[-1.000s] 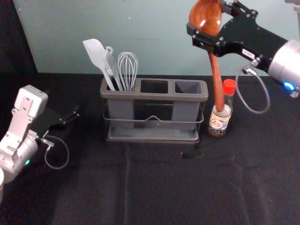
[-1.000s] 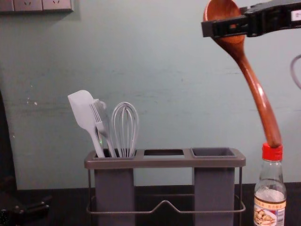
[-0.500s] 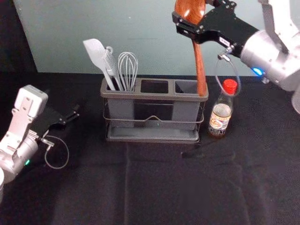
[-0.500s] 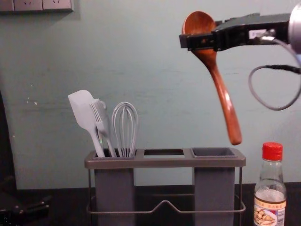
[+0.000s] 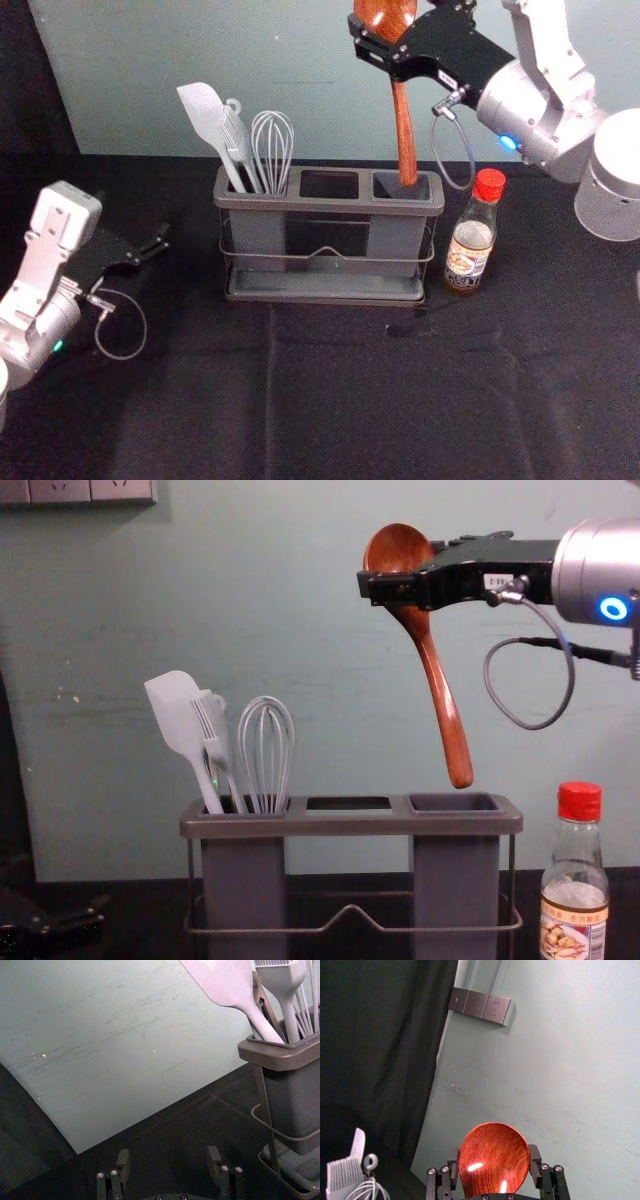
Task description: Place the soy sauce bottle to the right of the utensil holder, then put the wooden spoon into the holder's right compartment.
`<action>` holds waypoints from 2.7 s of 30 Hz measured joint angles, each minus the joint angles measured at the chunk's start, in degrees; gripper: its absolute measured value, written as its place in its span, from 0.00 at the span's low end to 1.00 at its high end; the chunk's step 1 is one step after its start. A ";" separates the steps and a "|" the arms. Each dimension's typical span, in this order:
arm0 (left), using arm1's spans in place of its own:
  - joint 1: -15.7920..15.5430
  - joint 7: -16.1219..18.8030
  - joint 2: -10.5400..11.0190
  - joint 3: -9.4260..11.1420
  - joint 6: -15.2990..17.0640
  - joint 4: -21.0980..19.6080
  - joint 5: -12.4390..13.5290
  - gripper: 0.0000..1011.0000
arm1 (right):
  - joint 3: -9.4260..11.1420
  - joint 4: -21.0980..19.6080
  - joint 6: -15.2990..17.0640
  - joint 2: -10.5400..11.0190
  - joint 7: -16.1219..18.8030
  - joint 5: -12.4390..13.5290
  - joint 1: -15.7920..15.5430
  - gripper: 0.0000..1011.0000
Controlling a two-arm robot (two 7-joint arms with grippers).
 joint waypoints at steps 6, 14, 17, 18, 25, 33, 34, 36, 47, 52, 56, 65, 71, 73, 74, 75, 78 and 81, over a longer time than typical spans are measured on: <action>0.00 0.00 0.00 0.00 0.00 0.00 0.00 0.99 | 0.07 2.11 -1.39 -1.48 -0.21 -1.25 0.54 0.83; 0.00 0.00 0.00 0.00 0.00 0.00 0.00 0.99 | 0.50 5.08 -3.22 -3.14 -0.09 -2.90 0.78 0.83; 0.00 0.00 0.00 0.00 0.00 0.00 0.00 0.99 | 0.63 5.90 -3.62 -3.57 -0.07 -3.50 0.83 0.83; 0.00 0.00 0.00 0.00 0.00 0.00 0.00 0.99 | 0.65 6.10 -3.69 -3.67 -0.04 -3.64 0.84 0.83; 0.01 0.00 0.00 0.00 0.00 0.00 0.00 0.99 | 0.90 6.92 -4.15 -4.28 0.13 -4.70 0.72 0.83; 0.00 0.00 0.00 0.00 0.00 0.00 0.00 0.99 | 1.14 6.43 -4.47 -4.30 0.17 -5.84 -0.51 0.83; 0.00 0.00 0.00 0.00 0.00 0.00 0.00 0.99 | 1.19 6.34 -4.52 -4.29 0.19 -5.91 -0.69 0.83; 0.00 0.00 0.00 0.00 0.00 0.00 0.00 0.99 | 1.36 6.09 -4.69 -4.26 0.30 -5.98 -1.24 0.83; 0.00 0.00 0.00 0.00 0.00 0.00 0.00 0.99 | 2.00 4.84 -5.76 -3.69 0.60 -6.42 -3.84 0.83; 0.00 0.00 0.00 0.00 0.00 0.00 0.00 0.99 | 2.16 4.19 -6.25 -3.50 0.53 -6.85 -4.91 0.83; 0.00 0.00 0.00 0.00 0.00 0.00 0.00 0.99 | 2.33 3.44 -6.69 -3.24 0.23 -7.30 -6.15 0.83; 0.00 0.00 0.00 0.00 0.00 0.00 0.00 0.99 | 2.69 2.94 -7.17 -2.95 -0.13 -8.09 -7.97 0.83; 0.00 0.00 0.00 0.00 0.00 0.00 0.00 0.99 | 3.08 2.42 -7.18 -2.73 -0.01 -8.09 -9.40 0.83; 0.00 0.00 0.00 0.00 0.00 0.00 0.00 0.99 | 3.15 2.28 -7.17 -2.71 -0.01 -8.08 -9.73 0.83; 0.00 0.00 0.00 0.00 0.00 0.00 0.00 0.99 | 3.18 2.24 -7.17 -2.70 0.00 -8.06 -9.87 0.83; 0.00 0.00 0.00 0.00 0.00 0.00 0.00 0.99 | 3.21 2.20 -7.17 -2.68 0.01 -8.04 -10.13 0.83; 0.00 0.00 0.00 0.00 0.00 0.00 0.00 0.99 | 3.21 2.21 -7.18 -2.60 0.12 -8.02 -10.52 0.83; 0.00 0.00 0.00 0.00 0.00 0.00 0.00 0.99 | 3.23 2.21 -7.18 -2.49 0.22 -8.00 -10.99 0.83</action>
